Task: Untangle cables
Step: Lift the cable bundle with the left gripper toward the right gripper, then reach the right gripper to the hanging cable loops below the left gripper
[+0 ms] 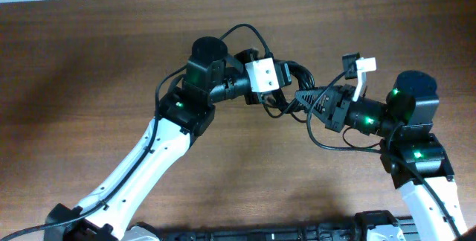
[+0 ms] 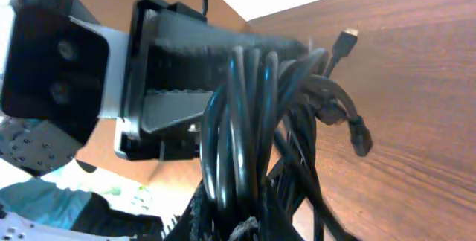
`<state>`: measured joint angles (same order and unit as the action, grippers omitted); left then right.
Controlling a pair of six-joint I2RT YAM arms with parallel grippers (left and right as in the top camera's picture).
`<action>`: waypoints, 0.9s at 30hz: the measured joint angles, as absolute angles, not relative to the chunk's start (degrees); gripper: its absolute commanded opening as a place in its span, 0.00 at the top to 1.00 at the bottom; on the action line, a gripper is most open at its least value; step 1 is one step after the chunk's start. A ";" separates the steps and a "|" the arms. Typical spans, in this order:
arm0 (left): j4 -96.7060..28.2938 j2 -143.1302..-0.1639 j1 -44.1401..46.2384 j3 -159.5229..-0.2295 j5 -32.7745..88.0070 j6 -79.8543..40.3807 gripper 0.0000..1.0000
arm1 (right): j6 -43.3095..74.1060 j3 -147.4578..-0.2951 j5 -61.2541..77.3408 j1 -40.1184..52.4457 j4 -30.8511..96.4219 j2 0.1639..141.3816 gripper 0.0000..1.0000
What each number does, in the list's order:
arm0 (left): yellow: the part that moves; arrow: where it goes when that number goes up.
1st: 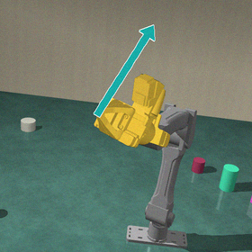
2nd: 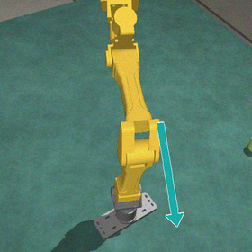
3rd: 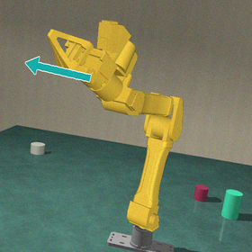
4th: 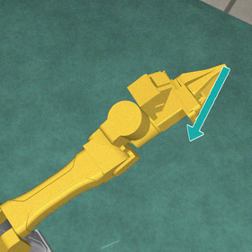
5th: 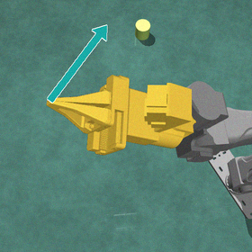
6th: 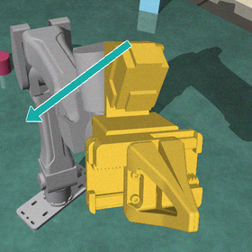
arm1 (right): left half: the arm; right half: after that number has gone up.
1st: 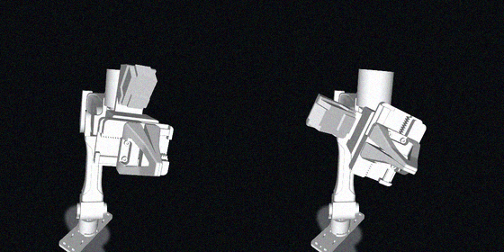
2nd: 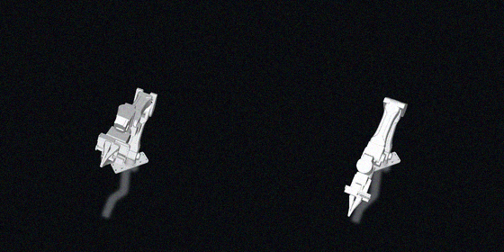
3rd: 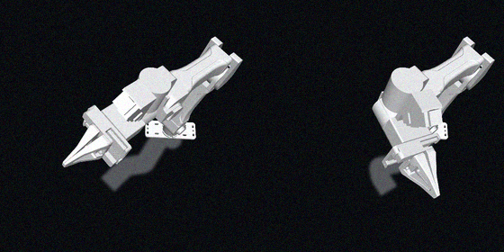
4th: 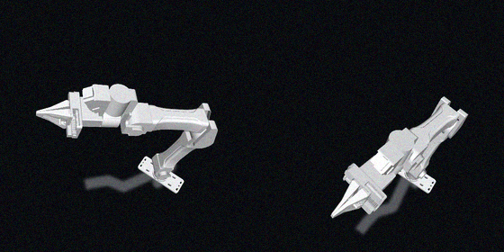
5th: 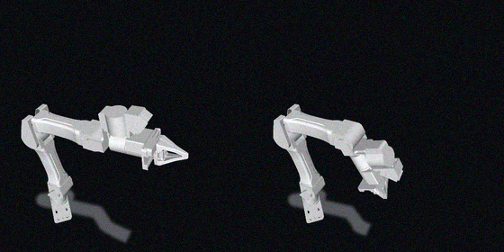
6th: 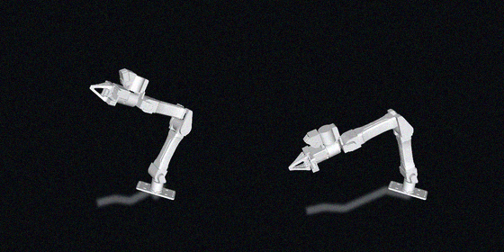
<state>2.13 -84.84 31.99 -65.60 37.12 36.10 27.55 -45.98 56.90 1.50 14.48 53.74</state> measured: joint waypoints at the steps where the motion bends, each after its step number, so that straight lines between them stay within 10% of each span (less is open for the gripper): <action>1: 2.87 -84.82 31.99 -65.60 37.10 35.11 0.01 | 26.30 -45.98 56.86 1.50 14.50 53.76 0.96; 27: -5.63 -73.82 23.07 -66.43 34.89 -6.11 0.01 | -0.93 -45.98 61.80 1.50 -5.06 54.06 0.96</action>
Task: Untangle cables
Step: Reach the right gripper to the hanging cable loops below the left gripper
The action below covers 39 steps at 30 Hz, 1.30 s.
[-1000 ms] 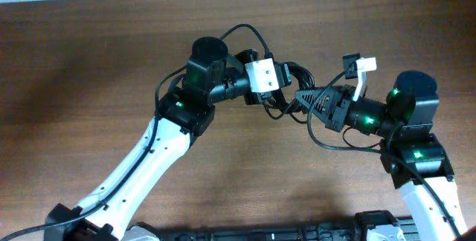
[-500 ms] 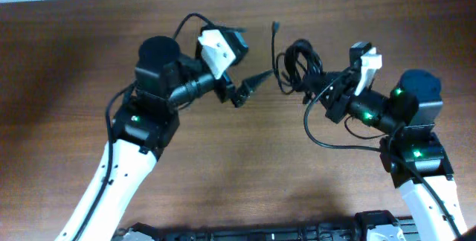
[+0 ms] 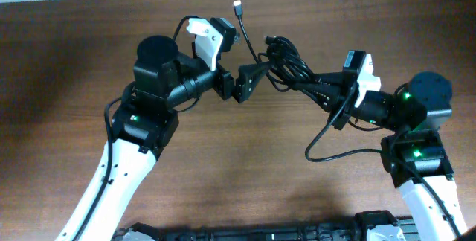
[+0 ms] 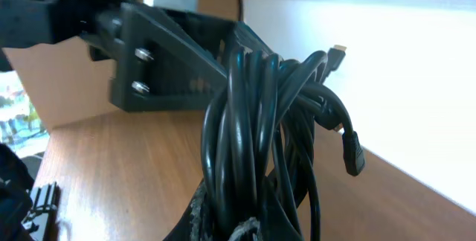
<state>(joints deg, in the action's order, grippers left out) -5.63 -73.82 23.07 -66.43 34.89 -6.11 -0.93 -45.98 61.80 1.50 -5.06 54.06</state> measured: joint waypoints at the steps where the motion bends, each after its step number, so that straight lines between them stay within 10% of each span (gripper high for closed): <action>1: -6.24 -73.82 23.07 -66.43 34.81 -6.13 0.01 | -1.34 -45.98 62.70 1.50 -6.07 54.06 0.96; 21: -0.91 -74.59 28.86 -66.43 34.26 -6.55 0.01 | 10.85 -45.98 66.13 1.50 -17.89 54.17 0.96; 25: -0.62 -74.59 28.97 -66.43 34.00 -6.94 0.62 | 11.46 -45.98 66.30 1.50 -18.13 54.17 0.96; 32: 0.12 -75.22 28.93 -66.43 33.82 -7.01 0.42 | 12.21 -45.98 67.26 1.50 -18.11 54.11 0.96; 37: 2.96 -77.01 30.39 -66.43 34.24 -7.79 0.94 | 12.27 -45.98 68.05 1.50 -18.09 54.13 0.96; 39: 3.36 -77.08 30.83 -66.43 34.17 -7.86 1.00 | 12.45 -45.98 68.16 1.48 -18.06 54.11 0.96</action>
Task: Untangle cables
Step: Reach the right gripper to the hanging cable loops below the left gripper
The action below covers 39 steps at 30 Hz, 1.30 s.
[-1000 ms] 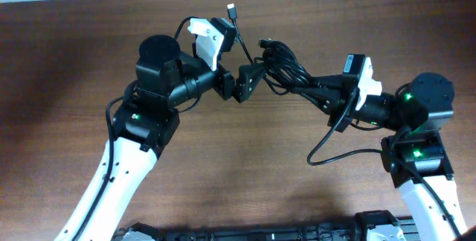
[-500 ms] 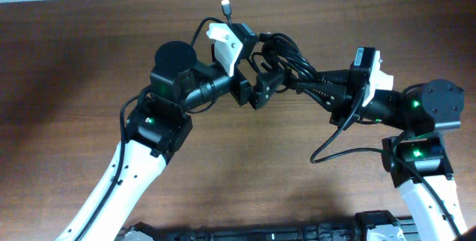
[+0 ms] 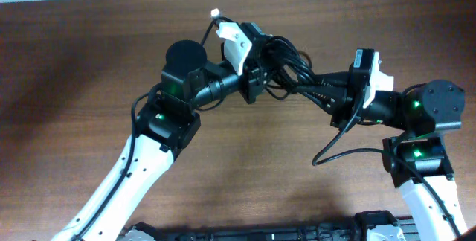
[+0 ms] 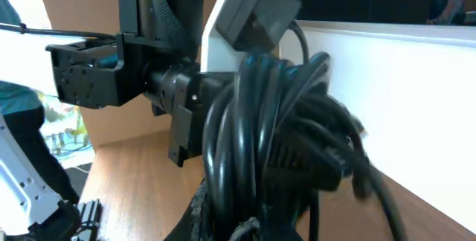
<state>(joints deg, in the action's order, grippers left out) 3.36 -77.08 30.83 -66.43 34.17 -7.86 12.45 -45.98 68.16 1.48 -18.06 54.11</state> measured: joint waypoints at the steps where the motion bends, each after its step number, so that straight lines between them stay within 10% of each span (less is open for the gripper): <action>1: 3.49 -77.08 30.74 -66.43 34.54 -8.21 1.00 | 12.36 -45.98 67.85 1.23 -18.04 54.30 0.96; 5: 3.70 -77.08 30.39 -66.43 34.89 -8.45 1.00 | 12.38 -45.98 67.83 1.10 -17.93 54.35 0.96; 10: 3.49 -77.12 28.75 -66.43 36.16 -8.40 1.00 | 12.69 -45.98 67.99 1.17 -17.85 54.33 0.23; 16: -5.17 -77.49 27.03 -66.43 28.49 -8.36 1.00 | 12.88 -46.50 58.63 1.17 -6.66 54.22 0.01; 20: -12.45 -77.80 26.96 -66.35 19.79 -8.43 1.00 | 12.82 -46.50 52.07 1.17 -2.96 54.22 0.24; 30: -13.28 -77.97 30.11 -66.32 15.77 -13.41 1.00 | 11.29 -46.50 48.45 1.21 1.32 54.24 0.33; 39: -10.85 -77.97 33.36 -66.32 15.81 -15.75 1.00 | 10.04 -46.50 48.40 1.21 1.78 54.24 0.71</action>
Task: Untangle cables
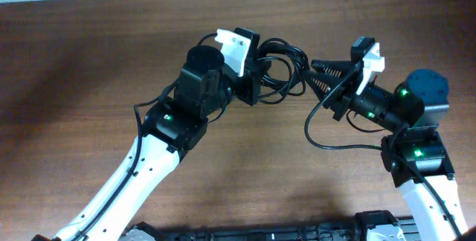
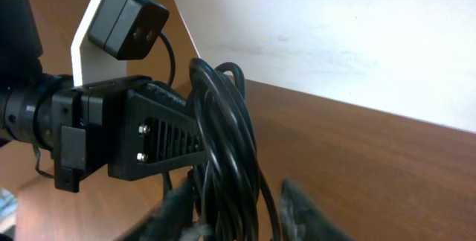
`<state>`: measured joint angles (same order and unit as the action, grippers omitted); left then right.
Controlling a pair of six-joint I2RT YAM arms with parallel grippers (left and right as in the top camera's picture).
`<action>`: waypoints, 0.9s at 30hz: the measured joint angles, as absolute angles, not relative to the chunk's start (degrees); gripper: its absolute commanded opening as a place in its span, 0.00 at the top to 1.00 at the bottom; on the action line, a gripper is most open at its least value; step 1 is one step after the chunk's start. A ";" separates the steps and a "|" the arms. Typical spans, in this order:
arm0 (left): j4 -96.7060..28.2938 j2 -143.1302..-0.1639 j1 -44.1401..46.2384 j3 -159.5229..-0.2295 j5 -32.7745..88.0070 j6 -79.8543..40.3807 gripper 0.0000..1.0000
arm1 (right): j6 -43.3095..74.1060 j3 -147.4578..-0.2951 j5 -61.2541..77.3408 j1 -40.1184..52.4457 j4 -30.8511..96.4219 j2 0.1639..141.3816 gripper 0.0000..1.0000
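A bundle of black cables (image 1: 281, 68) hangs in loops above the brown table (image 1: 89, 62) near its back edge. My left gripper (image 1: 254, 74) reaches into the bundle from the left and is shut on it; its black fingers (image 2: 167, 133) meet the loops (image 2: 227, 144) in the right wrist view. My right gripper (image 1: 318, 77) stands just right of the bundle, open. Its blurred fingertips (image 2: 297, 200) are spread either side of the strands, which run close to the left one.
A thin black cable (image 1: 327, 137) loops down from the right arm over the table. A white wall (image 2: 357, 40) runs along the table's back edge. Bare wood lies to the far left and at the front.
My right gripper, which was shut on the bundle, now stands open with the strands loose between its fingers. The left gripper keeps hold of the bundle, a little nearer the right one.
First my right gripper held the bundle mid-table with the left gripper close against it. Then both stood near the back edge, the left gripper just left of the bundle. Then the left gripper was in the loops. Now it holds them and the right has opened.
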<state>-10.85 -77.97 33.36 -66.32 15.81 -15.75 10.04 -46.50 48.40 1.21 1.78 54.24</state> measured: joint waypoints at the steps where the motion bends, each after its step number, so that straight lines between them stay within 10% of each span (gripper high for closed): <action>1: -10.79 -77.97 33.36 -66.32 16.12 -16.12 1.00 | 10.11 -46.50 48.40 1.23 1.74 54.24 0.73; 27: -8.75 -78.24 34.72 -66.32 17.12 -16.84 1.00 | 14.70 -46.52 40.27 1.61 4.36 56.01 0.96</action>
